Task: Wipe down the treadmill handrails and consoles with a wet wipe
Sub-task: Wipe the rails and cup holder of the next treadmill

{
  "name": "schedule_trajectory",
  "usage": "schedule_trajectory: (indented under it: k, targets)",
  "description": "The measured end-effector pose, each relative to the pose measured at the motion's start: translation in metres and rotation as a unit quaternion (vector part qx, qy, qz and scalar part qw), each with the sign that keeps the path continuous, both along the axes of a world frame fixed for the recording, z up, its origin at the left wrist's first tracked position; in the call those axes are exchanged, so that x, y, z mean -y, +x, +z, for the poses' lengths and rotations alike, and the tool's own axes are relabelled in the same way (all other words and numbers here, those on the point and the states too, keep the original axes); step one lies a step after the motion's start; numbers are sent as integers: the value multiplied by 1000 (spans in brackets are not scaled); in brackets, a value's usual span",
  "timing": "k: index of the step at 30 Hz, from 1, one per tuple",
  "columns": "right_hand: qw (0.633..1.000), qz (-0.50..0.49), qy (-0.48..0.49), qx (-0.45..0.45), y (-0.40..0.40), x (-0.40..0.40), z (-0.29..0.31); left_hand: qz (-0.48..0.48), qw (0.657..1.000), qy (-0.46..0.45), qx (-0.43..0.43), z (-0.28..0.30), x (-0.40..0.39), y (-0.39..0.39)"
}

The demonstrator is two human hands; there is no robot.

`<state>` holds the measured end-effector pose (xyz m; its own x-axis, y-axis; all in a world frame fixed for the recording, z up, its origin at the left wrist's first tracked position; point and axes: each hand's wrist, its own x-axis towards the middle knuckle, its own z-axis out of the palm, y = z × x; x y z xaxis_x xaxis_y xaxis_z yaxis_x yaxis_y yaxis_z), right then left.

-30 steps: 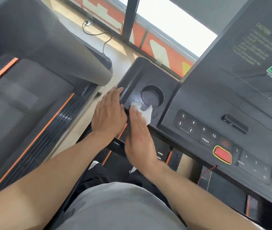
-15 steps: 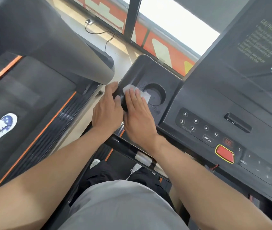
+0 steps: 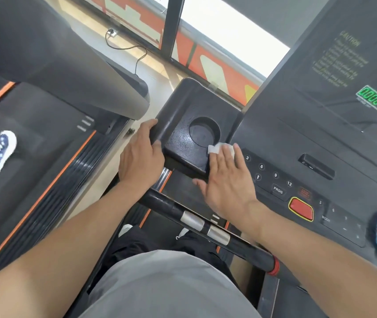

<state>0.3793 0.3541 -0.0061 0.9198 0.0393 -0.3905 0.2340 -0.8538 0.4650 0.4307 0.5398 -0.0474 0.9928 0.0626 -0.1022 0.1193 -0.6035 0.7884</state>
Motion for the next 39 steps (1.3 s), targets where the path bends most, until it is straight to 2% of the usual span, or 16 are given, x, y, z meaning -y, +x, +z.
schedule_trajectory:
  k: [3, 5, 12, 16, 19, 24, 26, 27, 28, 29, 32, 33, 34, 35, 36, 39]
  targets:
    - [996, -89, 25, 18, 28, -5, 2, -5, 1000, 7, 7, 3, 0, 1]
    - [993, -111, 28, 4, 26, -13, 0, -6, 1000, 10, 8, 4, 0, 0]
    - [995, -63, 77, -29, -38, -49, -11, 2, 1000, 15, 20, 0, 1, 0]
    - [987, -54, 144, 53, -17, -32, -26, -8, 999, 23, 28, -1, 2, -1]
    - [980, -82, 167, 65, 7, -26, -33, -19, 998, 43, 39, -2, 3, -1]
    - [946, -32, 296, 130, 22, -37, -36, -23, 997, 54, 43, -3, 4, -1]
    - [935, -81, 331, 97, 38, -36, -26, -23, 997, 57, 44, -4, 4, -1]
    - [922, -125, 361, 66, 47, -38, -19, -22, 997, 56, 45, -4, 4, -1]
    - [893, -179, 411, 36, 55, -40, -10, -21, 997, 54, 46, -4, 4, -1]
    - [839, -250, 483, 12, 64, -43, -1, -20, 997, 52, 45, -4, 4, -1]
    - [612, -454, 647, 3, 84, -55, 15, -17, 997, 49, 48, -4, 4, -2]
    - [567, -484, 667, 18, 87, -57, 15, -17, 997, 49, 48, -4, 4, -2]
    - [555, -491, 670, 39, 89, -60, 13, -18, 998, 47, 49, -3, 4, -3]
    - [579, -474, 661, 63, 89, -62, 9, -17, 998, 45, 50, -3, 5, -3]
    - [626, -438, 639, 85, 86, -63, 3, -16, 998, 42, 50, -3, 4, -2]
    - [799, -294, 521, 67, 67, -50, -13, -17, 998, 36, 45, -2, 4, -4]
